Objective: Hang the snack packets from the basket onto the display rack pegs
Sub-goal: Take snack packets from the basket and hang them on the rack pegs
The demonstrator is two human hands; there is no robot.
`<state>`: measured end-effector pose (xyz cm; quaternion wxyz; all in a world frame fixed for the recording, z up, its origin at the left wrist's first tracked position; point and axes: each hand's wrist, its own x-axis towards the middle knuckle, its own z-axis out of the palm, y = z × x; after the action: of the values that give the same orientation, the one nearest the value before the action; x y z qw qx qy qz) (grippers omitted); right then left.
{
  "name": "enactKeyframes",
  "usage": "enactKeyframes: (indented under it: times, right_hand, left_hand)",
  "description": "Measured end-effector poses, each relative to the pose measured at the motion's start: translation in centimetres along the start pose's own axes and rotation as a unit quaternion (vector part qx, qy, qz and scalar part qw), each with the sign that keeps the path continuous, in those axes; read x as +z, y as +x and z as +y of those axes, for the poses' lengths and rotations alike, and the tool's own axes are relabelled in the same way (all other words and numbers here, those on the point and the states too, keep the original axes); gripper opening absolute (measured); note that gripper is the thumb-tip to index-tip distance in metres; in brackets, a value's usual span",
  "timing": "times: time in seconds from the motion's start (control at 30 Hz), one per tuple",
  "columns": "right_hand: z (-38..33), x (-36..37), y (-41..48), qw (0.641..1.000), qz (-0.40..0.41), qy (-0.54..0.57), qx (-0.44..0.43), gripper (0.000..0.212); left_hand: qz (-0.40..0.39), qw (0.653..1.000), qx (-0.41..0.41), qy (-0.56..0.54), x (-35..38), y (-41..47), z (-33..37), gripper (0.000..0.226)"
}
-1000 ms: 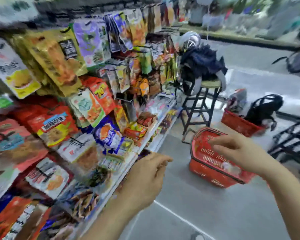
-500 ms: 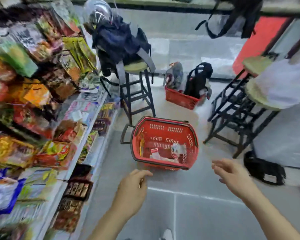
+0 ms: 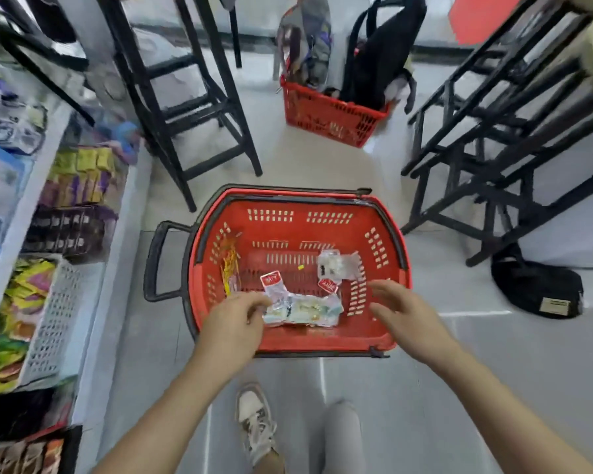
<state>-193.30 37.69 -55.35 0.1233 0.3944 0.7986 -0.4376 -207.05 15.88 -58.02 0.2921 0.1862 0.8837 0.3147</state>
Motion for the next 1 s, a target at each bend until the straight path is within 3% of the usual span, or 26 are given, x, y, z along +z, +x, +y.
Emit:
enactKeyframes:
  times: [0.13,0.23,0.33,0.4,0.5,0.63,0.77,0.87,0.93,1.0]
  right_hand:
    - [4.7,3.7,11.4,0.996,0.005,-0.081,-0.033,0.044]
    - [8.6,6.3,19.3,0.975,-0.038,-0.209,-0.066,0.056]
    - [11.8,8.3,24.8,0.925,-0.089,-0.359,-0.084,0.065]
    - [13.1,8.8,27.0,0.911,-0.095,-0.395,-0.072,0.068]
    - [13.4,8.2,28.7,0.903,-0.099,-0.412,-0.071,0.066]
    - [13.3,6.8,29.6,0.924,-0.055,-0.367,-0.091,0.068]
    - [14.0,6.8,29.4,0.921,-0.044,-0.374,-0.096,0.075]
    - [14.6,7.3,29.6,0.904,-0.052,-0.411,-0.100,0.090]
    - [14.9,7.7,29.5,0.904,-0.072,-0.413,-0.089,0.100]
    - [14.8,7.7,29.3,0.918,-0.082,-0.377,-0.092,0.081]
  left_hand:
    - [-0.072,0.997,-0.001,-0.015,9.7,12.6,-3.0,0.032]
    - [-0.133,0.984,0.062,0.102,19.0,21.2,-4.7,0.040]
    - [-0.196,0.949,0.102,0.226,27.2,27.8,-6.5,0.039]
    - [-0.224,0.941,0.086,0.240,31.2,31.6,-8.2,0.054]
    - [-0.168,0.969,0.062,0.169,35.4,35.7,-10.5,0.087]
    - [-0.091,0.996,0.008,-0.023,38.5,36.4,-10.0,0.062]
    - [-0.170,0.984,-0.027,-0.043,37.9,35.0,-8.5,0.048]
    - [-0.232,0.968,0.048,0.080,33.8,34.3,-7.1,0.037]
    - [-0.245,0.959,0.112,0.089,29.4,33.6,-5.6,0.016]
    - [-0.249,0.956,0.150,0.033,25.0,32.5,-4.0,0.005]
